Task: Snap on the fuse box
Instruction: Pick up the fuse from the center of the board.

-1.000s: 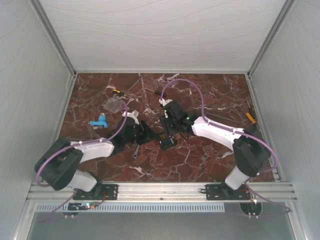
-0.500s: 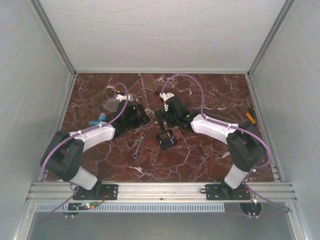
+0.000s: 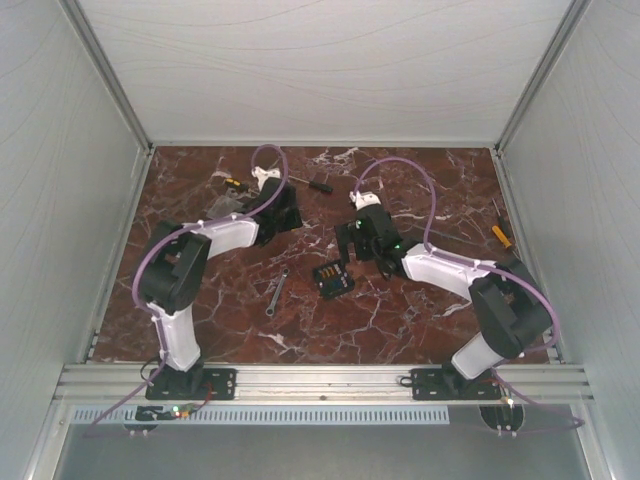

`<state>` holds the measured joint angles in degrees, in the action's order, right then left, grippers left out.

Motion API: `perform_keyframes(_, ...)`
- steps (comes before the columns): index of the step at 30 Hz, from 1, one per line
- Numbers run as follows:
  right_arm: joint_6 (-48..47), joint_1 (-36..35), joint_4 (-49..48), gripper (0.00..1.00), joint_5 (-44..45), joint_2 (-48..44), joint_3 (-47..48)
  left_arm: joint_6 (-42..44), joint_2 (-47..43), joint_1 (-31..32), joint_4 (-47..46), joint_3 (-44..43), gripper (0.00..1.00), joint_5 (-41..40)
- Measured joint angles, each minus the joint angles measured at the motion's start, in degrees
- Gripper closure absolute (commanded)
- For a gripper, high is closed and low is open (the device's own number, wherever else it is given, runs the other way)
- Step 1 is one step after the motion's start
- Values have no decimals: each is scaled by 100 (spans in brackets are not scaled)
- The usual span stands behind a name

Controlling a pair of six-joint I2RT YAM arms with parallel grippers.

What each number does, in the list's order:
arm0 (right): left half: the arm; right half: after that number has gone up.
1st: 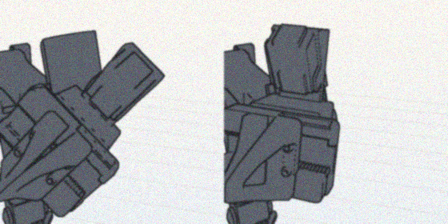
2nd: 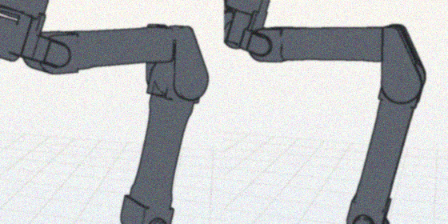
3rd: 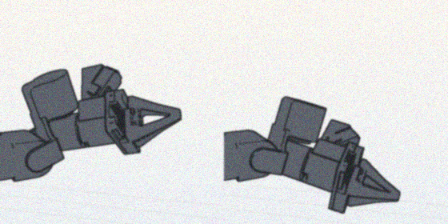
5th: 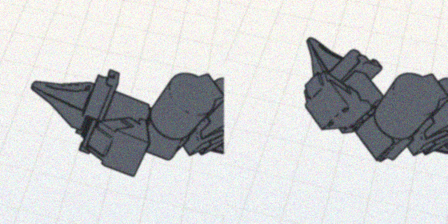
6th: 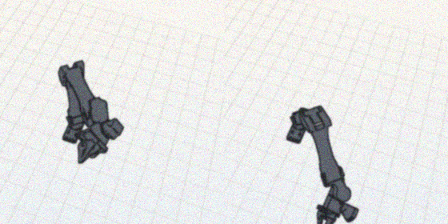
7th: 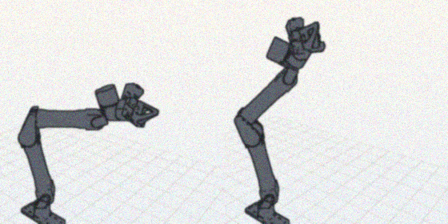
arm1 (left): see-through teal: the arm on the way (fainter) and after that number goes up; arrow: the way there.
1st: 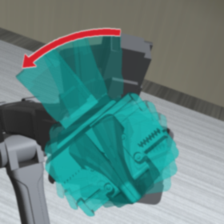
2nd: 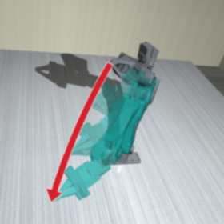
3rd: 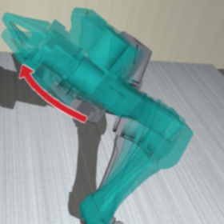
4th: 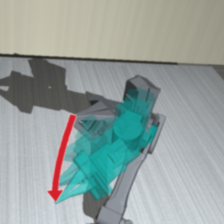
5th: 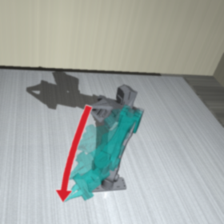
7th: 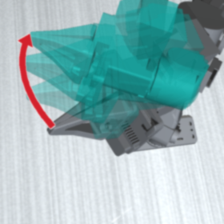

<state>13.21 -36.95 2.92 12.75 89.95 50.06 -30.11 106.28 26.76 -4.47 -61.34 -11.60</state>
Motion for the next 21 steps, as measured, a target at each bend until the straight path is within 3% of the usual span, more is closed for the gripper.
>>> perform_keyframes(16,168,162,-219,2,-42,-94,-59,369,756,170,0,-437,54,-651)
perform_keyframes(21,170,162,-214,2,-125,-46,-59,487,804,450,50,-444,62,-1093)
